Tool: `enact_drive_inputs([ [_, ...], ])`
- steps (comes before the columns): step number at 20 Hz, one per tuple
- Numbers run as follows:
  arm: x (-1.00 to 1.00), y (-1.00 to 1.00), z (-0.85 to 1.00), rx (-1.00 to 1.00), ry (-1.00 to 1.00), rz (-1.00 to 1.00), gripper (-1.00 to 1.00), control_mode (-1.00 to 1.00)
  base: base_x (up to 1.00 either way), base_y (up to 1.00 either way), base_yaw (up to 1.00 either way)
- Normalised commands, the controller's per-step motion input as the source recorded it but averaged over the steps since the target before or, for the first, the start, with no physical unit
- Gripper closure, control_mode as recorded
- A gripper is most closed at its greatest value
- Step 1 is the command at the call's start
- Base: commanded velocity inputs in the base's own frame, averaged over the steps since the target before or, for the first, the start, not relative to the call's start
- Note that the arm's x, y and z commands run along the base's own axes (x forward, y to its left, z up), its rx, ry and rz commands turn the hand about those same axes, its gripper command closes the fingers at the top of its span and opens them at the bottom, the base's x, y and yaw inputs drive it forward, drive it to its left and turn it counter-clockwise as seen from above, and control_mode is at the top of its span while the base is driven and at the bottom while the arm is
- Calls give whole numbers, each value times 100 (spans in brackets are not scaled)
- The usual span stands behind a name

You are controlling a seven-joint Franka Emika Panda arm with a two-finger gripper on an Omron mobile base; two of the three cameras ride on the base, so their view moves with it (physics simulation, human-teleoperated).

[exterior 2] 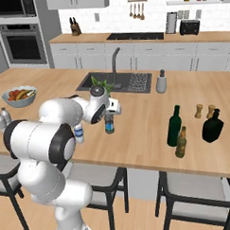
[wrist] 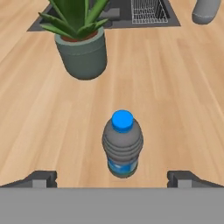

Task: Move the plastic bottles in the middle to the plastics group, and the glass bottles in the middle to the glass group.

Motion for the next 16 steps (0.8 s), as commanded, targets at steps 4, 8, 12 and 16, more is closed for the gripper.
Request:
enact_drive_inputs([
  [4,42,0,0,0,0,0,-100,-100,0,0,0],
  [8,35,-4,-3,0,0,0,-100,-100,0,0,0],
  [12,12,-2,-9,0,0,0,-100,-100,0,0,0],
  [16,0,0,-7,0,0,0,-100,-100,0,0,0],
])
